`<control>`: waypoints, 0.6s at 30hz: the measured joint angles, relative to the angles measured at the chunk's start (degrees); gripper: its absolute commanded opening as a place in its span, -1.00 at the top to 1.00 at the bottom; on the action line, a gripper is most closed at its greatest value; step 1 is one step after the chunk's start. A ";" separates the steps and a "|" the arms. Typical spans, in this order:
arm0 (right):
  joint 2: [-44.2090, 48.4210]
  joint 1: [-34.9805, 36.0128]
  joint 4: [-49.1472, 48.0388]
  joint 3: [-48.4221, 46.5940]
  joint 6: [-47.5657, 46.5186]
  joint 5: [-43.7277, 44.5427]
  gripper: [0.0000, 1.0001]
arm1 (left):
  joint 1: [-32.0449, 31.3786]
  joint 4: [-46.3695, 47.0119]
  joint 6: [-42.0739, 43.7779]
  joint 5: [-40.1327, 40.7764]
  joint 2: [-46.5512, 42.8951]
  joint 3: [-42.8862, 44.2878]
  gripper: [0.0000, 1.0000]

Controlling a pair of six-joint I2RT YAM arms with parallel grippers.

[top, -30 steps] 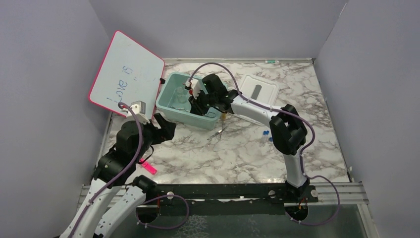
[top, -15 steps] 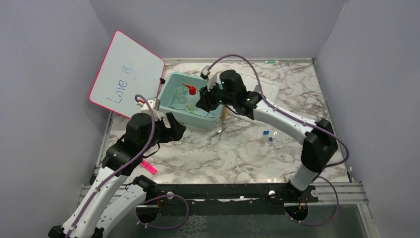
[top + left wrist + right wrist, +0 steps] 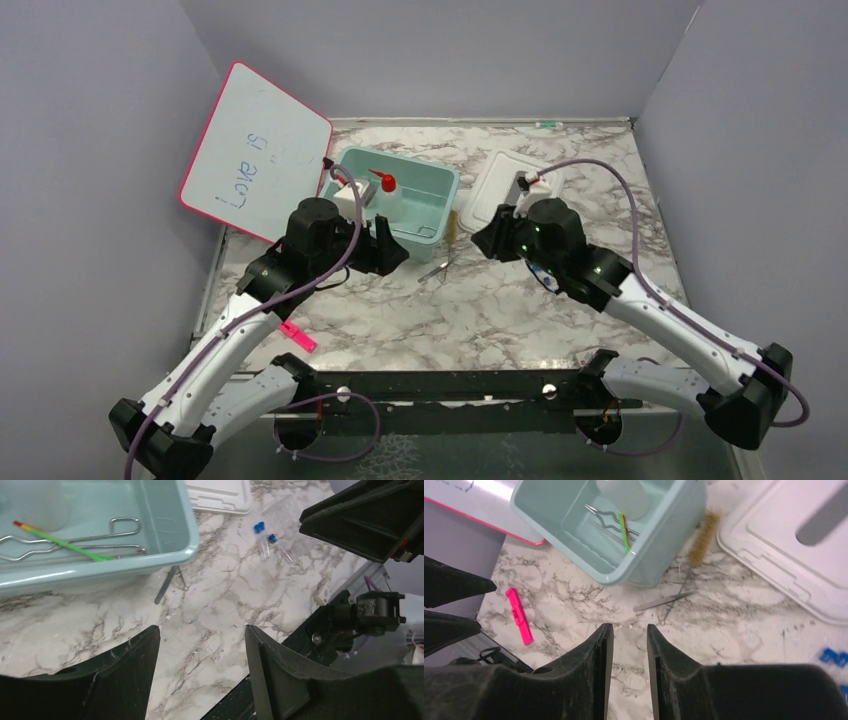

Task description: Organize the chemistry lab equipment

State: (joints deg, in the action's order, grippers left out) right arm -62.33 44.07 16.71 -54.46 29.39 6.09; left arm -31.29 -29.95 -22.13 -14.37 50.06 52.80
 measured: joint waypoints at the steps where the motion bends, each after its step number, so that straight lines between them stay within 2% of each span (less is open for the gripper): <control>1: 2.62 -0.02 1.11 1.51 1.79 1.31 0.32 | -0.96 0.94 0.42 -0.44 0.31 0.00 -0.31; 4: 9.66 -0.02 3.69 5.77 6.97 4.22 0.33 | -5.22 3.56 1.14 -0.39 2.03 0.00 -0.30; 7: 12.85 0.00 6.36 8.59 11.32 5.86 0.33 | -12.07 6.23 2.69 1.90 7.06 0.37 -0.30; 10: 13.31 -0.02 9.11 11.30 15.06 7.87 0.34 | -16.85 6.84 5.51 5.57 16.00 2.84 -0.26; 18: 19.71 0.00 13.70 18.62 24.79 12.79 0.33 | -19.08 4.15 15.89 9.20 33.55 14.58 -0.20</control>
State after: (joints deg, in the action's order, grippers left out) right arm -42.61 44.07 30.41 -35.83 54.17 18.87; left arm -50.37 -25.80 -6.24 -5.17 83.61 67.37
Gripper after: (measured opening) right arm 0.333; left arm 0.600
